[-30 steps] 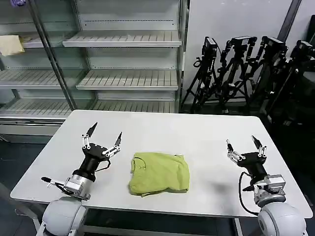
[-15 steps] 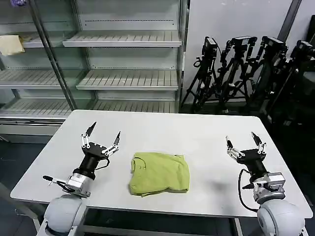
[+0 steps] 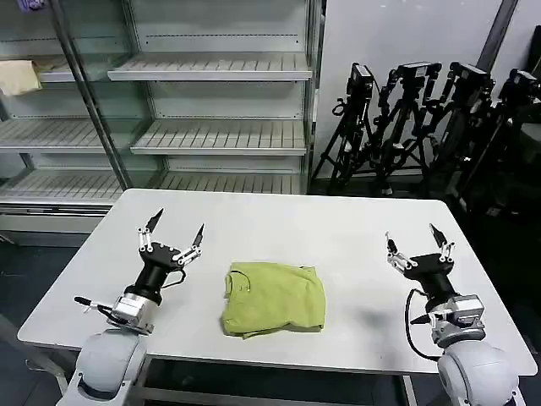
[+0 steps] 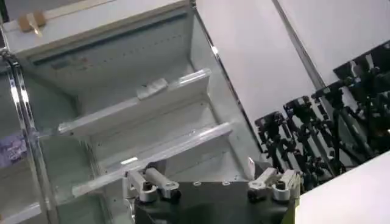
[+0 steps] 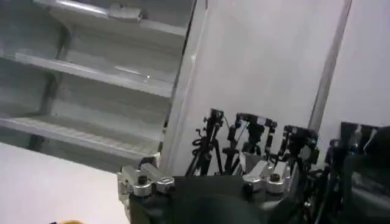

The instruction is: Fold and organize the clothes.

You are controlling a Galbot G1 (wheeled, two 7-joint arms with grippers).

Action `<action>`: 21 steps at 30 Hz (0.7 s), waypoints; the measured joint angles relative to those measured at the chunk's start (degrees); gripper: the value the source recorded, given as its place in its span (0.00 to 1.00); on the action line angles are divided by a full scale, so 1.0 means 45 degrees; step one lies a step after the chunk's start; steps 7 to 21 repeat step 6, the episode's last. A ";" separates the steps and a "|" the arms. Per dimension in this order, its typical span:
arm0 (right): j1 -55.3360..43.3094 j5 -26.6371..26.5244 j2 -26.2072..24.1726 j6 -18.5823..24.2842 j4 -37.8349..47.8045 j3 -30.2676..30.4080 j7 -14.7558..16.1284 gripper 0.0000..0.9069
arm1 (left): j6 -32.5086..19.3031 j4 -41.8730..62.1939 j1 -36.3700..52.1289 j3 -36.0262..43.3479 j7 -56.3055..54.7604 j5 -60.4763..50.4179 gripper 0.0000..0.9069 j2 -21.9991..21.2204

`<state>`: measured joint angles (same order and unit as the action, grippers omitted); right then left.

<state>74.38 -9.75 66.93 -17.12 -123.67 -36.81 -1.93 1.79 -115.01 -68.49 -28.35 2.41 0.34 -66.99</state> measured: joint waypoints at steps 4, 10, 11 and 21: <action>-0.0095 0.0241 0.0019 0.0131 0.0112 0.0085 -0.0013 1.00 | 0.0066 0.0011 -0.0017 -0.0010 0.0001 0.0057 1.00 0.0058; -0.0115 0.0356 0.0010 0.0212 0.0171 0.0102 0.0014 1.00 | 0.0129 -0.0004 -0.0033 -0.0009 0.0006 0.0120 1.00 0.0046; -0.0115 0.0356 0.0010 0.0212 0.0171 0.0102 0.0014 1.00 | 0.0129 -0.0004 -0.0033 -0.0009 0.0006 0.0120 1.00 0.0046; -0.0115 0.0356 0.0010 0.0212 0.0171 0.0102 0.0014 1.00 | 0.0129 -0.0004 -0.0033 -0.0009 0.0006 0.0120 1.00 0.0046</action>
